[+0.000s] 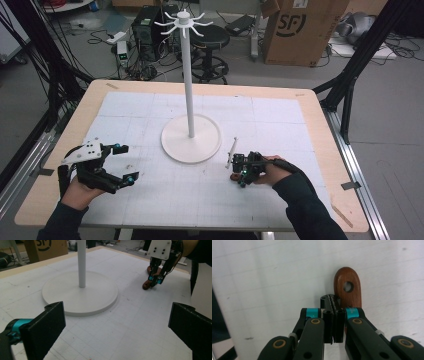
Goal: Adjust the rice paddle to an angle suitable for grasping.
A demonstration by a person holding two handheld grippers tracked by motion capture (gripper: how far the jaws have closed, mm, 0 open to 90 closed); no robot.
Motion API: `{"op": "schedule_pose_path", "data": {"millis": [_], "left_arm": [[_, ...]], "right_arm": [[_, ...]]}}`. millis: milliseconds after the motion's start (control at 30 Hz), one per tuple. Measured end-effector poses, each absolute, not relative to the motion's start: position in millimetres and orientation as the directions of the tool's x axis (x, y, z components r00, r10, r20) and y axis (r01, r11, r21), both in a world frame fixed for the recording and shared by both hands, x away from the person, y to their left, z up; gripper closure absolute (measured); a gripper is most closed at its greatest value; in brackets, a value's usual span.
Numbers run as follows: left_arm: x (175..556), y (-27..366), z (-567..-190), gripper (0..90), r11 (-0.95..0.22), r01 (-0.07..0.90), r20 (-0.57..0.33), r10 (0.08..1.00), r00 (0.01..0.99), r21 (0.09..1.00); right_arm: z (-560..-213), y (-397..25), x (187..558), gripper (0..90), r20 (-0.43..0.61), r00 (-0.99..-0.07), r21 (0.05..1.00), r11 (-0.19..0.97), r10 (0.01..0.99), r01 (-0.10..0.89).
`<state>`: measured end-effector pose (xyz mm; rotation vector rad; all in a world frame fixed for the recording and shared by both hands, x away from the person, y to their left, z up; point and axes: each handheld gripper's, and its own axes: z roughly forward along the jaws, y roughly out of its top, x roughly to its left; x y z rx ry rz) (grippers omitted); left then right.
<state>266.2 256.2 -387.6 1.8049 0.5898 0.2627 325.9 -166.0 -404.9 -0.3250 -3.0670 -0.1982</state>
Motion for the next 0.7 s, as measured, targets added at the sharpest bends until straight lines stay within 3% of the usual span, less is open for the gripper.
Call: {"op": "schedule_pose_path", "data": {"millis": [500,700], "left_arm": [[266.8,255.7,-388.5,1.7,-0.217,0.264,-0.118,0.518,0.847,0.94],[266.9,255.8,-388.5,1.7,-0.218,0.264,-0.118,0.517,0.848,0.94]], "right_arm": [[-407.1,-178.8,356.3,89.4,0.053,-0.94,0.154,0.927,0.337,0.341],[-400.6,-182.6,351.2,86.6,0.106,-0.94,0.184,0.923,0.324,0.339]]}}
